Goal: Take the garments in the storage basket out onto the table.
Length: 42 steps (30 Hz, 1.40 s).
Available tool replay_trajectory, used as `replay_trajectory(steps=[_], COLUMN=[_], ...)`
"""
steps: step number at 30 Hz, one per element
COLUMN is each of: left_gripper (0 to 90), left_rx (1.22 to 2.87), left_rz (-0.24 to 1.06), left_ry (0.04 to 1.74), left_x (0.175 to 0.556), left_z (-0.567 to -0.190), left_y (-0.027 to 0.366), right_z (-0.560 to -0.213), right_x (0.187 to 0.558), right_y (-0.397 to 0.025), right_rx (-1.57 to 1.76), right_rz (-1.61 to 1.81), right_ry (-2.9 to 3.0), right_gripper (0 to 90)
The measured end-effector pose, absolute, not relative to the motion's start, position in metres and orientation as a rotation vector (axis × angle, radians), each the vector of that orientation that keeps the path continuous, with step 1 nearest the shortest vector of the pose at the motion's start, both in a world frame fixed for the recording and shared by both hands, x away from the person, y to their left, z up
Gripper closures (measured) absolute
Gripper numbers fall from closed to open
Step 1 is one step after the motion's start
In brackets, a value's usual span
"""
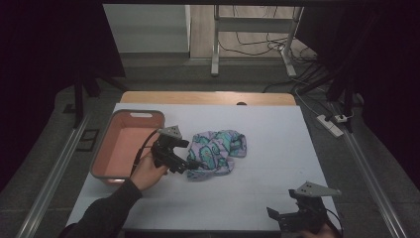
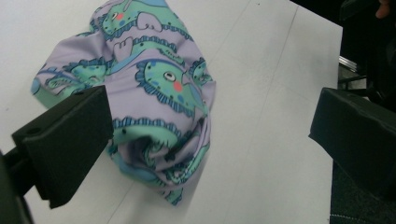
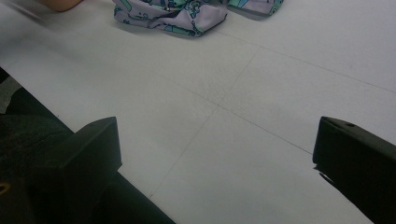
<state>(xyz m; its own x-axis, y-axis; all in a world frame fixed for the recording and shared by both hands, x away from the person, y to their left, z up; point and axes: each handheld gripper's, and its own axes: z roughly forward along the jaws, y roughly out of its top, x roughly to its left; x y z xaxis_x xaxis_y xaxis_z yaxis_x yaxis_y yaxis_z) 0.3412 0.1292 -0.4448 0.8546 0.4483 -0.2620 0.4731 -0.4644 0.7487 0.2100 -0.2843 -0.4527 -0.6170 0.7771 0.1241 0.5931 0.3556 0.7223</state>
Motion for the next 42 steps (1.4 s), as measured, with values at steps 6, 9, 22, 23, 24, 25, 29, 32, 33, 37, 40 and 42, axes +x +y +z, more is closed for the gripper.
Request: replay_trajectory(steps=[6,9,22,23,24,25,29,32,33,37,40,42], left_gripper=[0.0,0.0,0.0,0.0,0.0,0.0,0.0,0.0,0.0,0.0,0.0,0.0], left_rx=[2.122,2.122,2.112,2.114,2.114,2.111,2.103,2.100,2.090,2.072,2.062,2.054], left_rz=[-0.034,-0.030,-0.019,-0.014,-0.014,-0.007,0.002,0.010,0.014,0.006,0.009,0.012], left_ry=[0.690,0.697,0.728,0.728,0.728,0.733,0.747,0.757,0.767,0.773,0.781,0.788], left_x=[0.335,0.330,0.317,0.316,0.316,0.313,0.308,0.305,0.302,0.297,0.293,0.289], left_z=[-0.447,-0.448,-0.450,-0.450,-0.450,-0.450,-0.450,-0.450,-0.450,-0.449,-0.449,-0.448], left_y=[0.138,0.144,0.159,0.160,0.160,0.162,0.168,0.172,0.176,0.185,0.189,0.194], right_z=[-0.453,-0.453,-0.452,-0.452,-0.452,-0.452,-0.453,-0.453,-0.453,-0.453,-0.453,-0.453], right_x=[0.210,0.210,0.210,0.210,0.210,0.210,0.210,0.210,0.210,0.210,0.210,0.210], right_y=[-0.284,-0.283,-0.283,-0.283,-0.283,-0.282,-0.281,-0.281,-0.281,-0.282,-0.281,-0.282], right_rx=[1.224,1.220,1.215,1.215,1.215,1.217,1.216,1.213,1.214,1.215,1.213,1.216], right_rz=[1.110,1.108,1.100,1.098,1.098,1.098,1.101,1.098,1.099,1.100,1.097,1.100], right_ry=[2.383,2.385,2.391,2.389,2.389,2.388,2.388,2.392,2.393,2.393,2.392,2.390], right_gripper=[1.2,1.2,1.2,1.2,1.2,1.2,1.2,1.2,1.2,1.2,1.2,1.2])
